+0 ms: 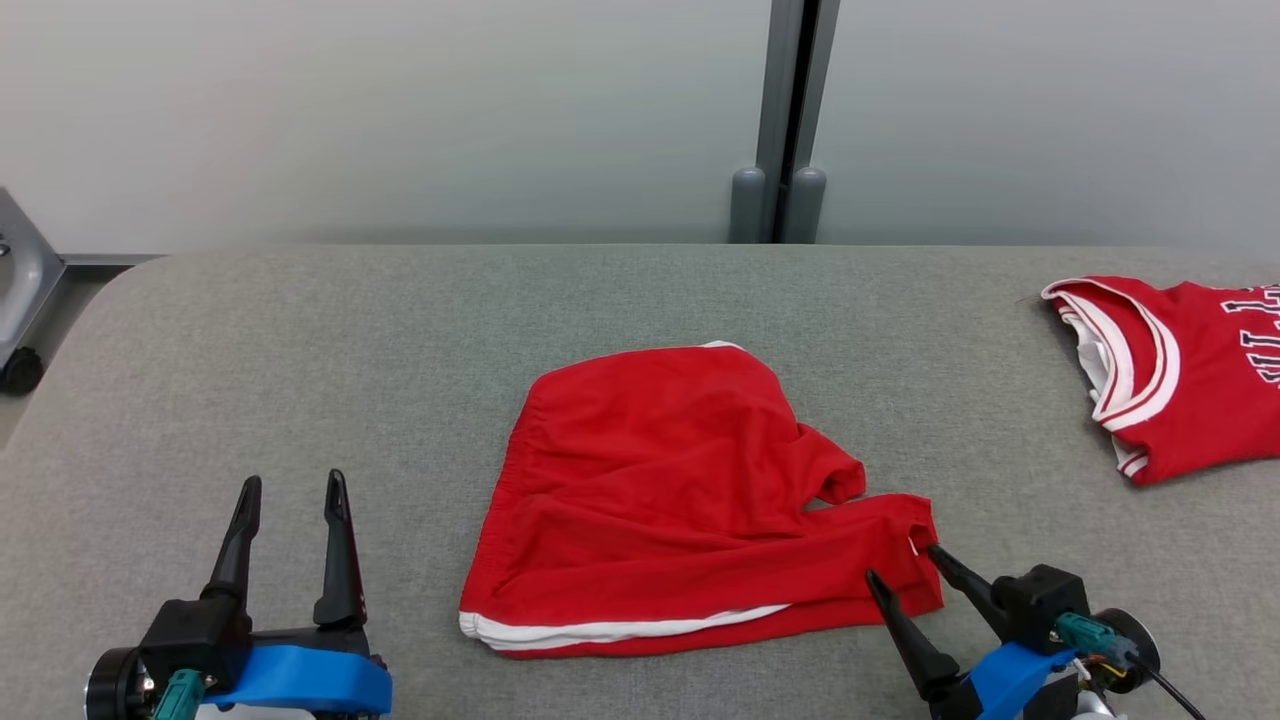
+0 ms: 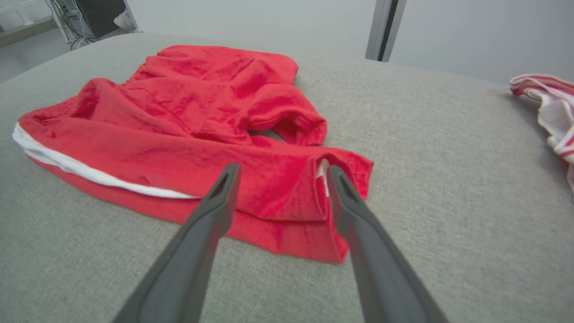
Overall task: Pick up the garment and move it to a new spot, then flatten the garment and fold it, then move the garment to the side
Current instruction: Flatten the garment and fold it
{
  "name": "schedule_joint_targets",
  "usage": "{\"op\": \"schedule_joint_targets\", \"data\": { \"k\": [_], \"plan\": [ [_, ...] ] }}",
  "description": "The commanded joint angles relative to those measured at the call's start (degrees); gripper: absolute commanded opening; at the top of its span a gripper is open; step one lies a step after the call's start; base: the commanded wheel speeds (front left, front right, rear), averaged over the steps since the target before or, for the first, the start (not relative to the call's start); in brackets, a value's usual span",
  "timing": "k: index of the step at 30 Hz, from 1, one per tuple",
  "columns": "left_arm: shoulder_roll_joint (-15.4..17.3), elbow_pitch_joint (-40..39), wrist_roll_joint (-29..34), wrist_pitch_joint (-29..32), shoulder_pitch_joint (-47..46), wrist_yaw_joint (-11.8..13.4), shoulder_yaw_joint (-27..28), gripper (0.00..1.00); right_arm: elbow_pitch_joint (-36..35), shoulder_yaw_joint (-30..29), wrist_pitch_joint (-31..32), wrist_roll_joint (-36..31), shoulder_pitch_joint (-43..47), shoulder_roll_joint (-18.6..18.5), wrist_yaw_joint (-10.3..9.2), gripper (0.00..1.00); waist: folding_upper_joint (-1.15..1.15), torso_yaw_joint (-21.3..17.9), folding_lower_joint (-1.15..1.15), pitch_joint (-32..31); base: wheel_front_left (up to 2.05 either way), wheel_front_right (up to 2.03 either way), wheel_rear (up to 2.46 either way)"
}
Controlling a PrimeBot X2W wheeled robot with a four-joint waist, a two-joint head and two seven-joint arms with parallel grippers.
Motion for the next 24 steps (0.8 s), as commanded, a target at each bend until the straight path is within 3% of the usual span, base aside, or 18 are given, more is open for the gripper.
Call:
{"op": "schedule_joint_targets", "data": {
  "k": [1, 16, 17, 18, 24],
  "plan": [
    [-0.1, 0.2, 0.3, -0.3, -0.7, -0.2, 0.0, 1.0, 0.8, 0.7, 0.5, 0.2, -1.2, -0.7, 0.01, 1.0, 0.0, 0.5, 0.0, 0.2, 0.0, 0.0, 0.0],
    [-0.1, 0.5, 0.1, -0.3, -1.8, -0.4, -0.3, 1.0, 12.8, 6.7, 1.5, 2.4, -9.6, -1.5, 0.01, 1.0, 0.0, 3.1, 0.0, 1.9, 0.0, 0.0, 0.0],
    [-0.1, 0.6, 0.1, -0.3, -1.8, -0.4, -0.3, 1.0, 13.4, 7.2, 1.3, 3.0, -10.2, -1.3, 0.01, 0.15, 0.0, 3.2, 0.0, 1.9, 0.0, 0.0, 0.0],
    [-0.1, 0.7, 0.0, -0.3, -2.0, -0.4, -0.3, 1.0, 14.2, 7.7, 0.8, 3.4, -10.8, -1.5, 0.01, 0.0, 0.0, 3.3, 0.0, 2.0, 0.0, 0.0, 0.0],
    [-0.1, 1.0, -0.2, -0.3, -0.9, -0.2, -0.1, 1.0, 15.2, 10.7, -1.7, 6.0, -10.9, -1.9, 0.01, 0.0, 0.0, 2.6, 0.0, 0.8, 0.0, 0.0, 0.0]
  ]
}}
